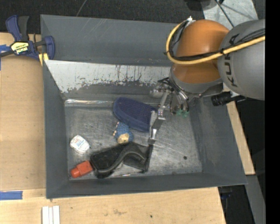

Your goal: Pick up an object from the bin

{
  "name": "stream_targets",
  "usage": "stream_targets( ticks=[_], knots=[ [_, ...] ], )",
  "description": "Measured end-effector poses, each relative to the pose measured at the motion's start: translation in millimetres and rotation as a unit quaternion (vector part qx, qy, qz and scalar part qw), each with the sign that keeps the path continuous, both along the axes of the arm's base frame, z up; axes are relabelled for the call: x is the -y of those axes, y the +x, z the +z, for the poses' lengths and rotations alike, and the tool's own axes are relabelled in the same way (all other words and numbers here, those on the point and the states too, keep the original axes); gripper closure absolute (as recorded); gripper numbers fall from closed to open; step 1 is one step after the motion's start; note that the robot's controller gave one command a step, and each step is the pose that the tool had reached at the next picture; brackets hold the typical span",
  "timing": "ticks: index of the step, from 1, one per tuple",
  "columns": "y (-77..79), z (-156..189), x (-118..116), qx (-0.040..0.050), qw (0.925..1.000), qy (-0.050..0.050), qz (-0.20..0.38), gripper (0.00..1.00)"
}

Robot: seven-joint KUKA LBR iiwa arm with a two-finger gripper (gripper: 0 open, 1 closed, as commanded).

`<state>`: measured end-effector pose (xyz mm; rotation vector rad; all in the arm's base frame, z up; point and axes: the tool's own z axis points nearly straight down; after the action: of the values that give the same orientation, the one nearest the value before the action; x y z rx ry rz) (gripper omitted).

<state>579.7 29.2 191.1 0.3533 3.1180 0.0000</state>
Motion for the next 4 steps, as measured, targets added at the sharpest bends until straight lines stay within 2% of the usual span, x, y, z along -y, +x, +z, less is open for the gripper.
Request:
stream_targets(
  ticks=[1, 2, 3, 4],
  knots=[
    [29.5, -113.8, -8.6, 0.0099, 0.9979, -0.001, 0.065, 0.0],
    [36.3, -106.8, -8.1, 0.0242, 0.9977, -0.001, 0.063, 1.0],
    [27.4, -114.9, -8.0, 0.0062, 0.9979, -0.001, 0.064, 0.0],
    [29.7, -113.1, -8.6, 0.0111, 0.9979, 0.0, 0.063, 1.0]
  ],
)
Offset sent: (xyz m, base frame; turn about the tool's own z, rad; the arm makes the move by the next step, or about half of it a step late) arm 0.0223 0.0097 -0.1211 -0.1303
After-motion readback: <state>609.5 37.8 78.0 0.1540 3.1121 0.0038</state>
